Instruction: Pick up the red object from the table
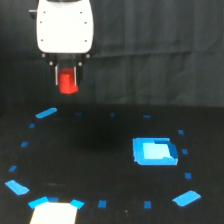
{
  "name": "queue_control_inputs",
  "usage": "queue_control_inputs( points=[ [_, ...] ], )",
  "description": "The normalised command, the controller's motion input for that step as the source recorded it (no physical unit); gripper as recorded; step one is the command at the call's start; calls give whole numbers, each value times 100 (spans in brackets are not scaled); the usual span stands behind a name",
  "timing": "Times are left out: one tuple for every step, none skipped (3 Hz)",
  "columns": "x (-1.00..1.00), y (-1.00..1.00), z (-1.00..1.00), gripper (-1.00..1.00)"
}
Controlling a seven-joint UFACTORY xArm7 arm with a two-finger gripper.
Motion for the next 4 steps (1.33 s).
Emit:
queue_control_inputs(
  points=[
    [-1,37,54,-100],
    [21,6,10,-96],
    [37,50,18,-100],
    [-14,-5,100,-100]
  ],
)
